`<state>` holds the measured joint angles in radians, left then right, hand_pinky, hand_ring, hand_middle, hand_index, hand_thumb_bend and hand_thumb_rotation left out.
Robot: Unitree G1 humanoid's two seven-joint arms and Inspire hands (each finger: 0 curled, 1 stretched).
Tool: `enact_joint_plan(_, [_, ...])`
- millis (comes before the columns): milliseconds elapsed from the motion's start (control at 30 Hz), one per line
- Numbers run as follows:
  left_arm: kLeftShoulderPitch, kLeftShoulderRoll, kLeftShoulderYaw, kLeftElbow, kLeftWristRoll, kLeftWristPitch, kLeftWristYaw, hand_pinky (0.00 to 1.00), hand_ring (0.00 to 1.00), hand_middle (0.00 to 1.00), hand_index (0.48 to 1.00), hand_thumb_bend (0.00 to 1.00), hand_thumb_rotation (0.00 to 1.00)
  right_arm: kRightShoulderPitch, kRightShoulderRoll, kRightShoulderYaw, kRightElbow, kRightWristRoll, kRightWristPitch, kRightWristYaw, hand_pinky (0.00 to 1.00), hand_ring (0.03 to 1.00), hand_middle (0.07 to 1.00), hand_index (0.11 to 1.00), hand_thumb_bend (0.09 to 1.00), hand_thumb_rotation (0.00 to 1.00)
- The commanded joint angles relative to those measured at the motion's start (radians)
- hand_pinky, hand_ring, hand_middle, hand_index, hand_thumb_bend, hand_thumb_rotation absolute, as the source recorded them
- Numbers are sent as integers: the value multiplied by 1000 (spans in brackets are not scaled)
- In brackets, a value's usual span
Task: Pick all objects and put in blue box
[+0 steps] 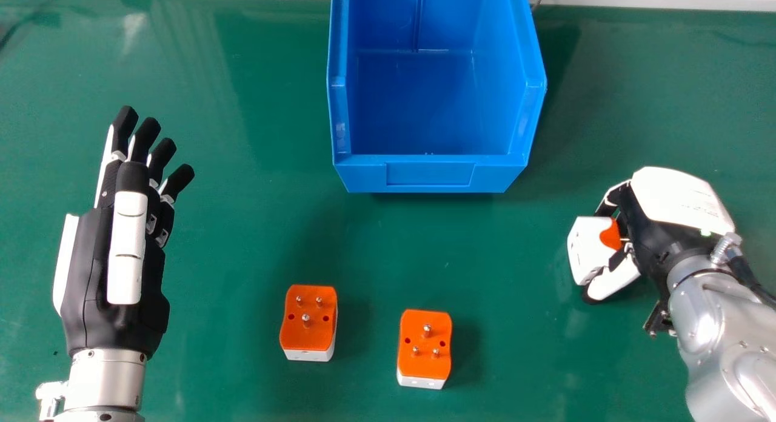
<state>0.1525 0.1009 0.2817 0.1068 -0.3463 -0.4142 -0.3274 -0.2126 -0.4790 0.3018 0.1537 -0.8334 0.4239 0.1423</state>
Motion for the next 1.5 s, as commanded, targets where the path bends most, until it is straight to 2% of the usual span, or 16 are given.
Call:
enact_joint_plan(0, [-5, 8, 2, -7, 1, -22, -8, 912, 959, 978, 974, 725, 819, -2, -12, -18, -30, 1, -22, -39, 317, 419, 530, 533, 532, 2])
enact_joint_plan(133, [-9, 6, 2, 2, 4, -30, -8, 912, 959, 978, 974, 725, 819, 1, -11, -26, -27, 12, -37, -52, 317, 419, 530, 533, 532, 2])
enact_joint_plan(233, [-11, 4, 2, 6, -3, -29, -9, 912, 959, 977, 974, 725, 819, 3, -9, -31, -31, 20, -45, -58, 315, 414, 527, 528, 528, 2])
enact_joint_plan(300, [-10, 5, 1, 6, 3, -29, -5, 912, 959, 977, 974, 725, 819, 6, -8, -35, -37, 22, -49, -63, 315, 414, 527, 528, 528, 2])
enact_joint_plan(400, [-10, 4, 1, 5, -9, -24, -10, 911, 958, 976, 973, 723, 819, 11, -4, -43, -58, 21, -45, -73, 310, 408, 521, 525, 524, 1])
enact_joint_plan(500, [-12, 8, -1, 9, -5, -26, -12, 911, 958, 976, 973, 723, 819, 13, -5, -54, -86, 25, -42, -67, 310, 408, 521, 525, 524, 1])
enact_joint_plan(600, [-15, 9, -2, 11, 1, -26, -8, 911, 958, 976, 973, 721, 821, 20, -9, -71, -142, 27, -29, -46, 306, 404, 517, 523, 522, 1])
enact_joint_plan(800, [-18, 11, -2, 15, 3, -29, -10, 912, 959, 977, 975, 723, 820, 39, -28, -89, -273, 7, -7, 8, 310, 401, 514, 520, 520, 1])
enact_joint_plan(900, [-20, 12, -2, 23, 5, -37, -13, 915, 961, 980, 978, 723, 822, 50, -34, -97, -365, -8, 20, 59, 316, 399, 510, 516, 519, 0])
enact_joint_plan(1200, [-26, 5, -5, 31, 2, -41, -20, 920, 964, 983, 983, 719, 831, 74, -33, -127, -566, -47, 69, 158, 316, 399, 499, 508, 517, 0])
enact_joint_plan(1300, [-29, 4, -4, 36, 6, -44, -20, 921, 965, 985, 985, 715, 834, 79, -26, -131, -616, -73, 83, 177, 316, 399, 497, 509, 517, 0])
enact_joint_plan(1467, [-32, 3, -3, 43, 0, -48, -26, 922, 966, 986, 986, 713, 835, 94, -19, -135, -679, -96, 71, 186, 311, 399, 495, 508, 517, 0])
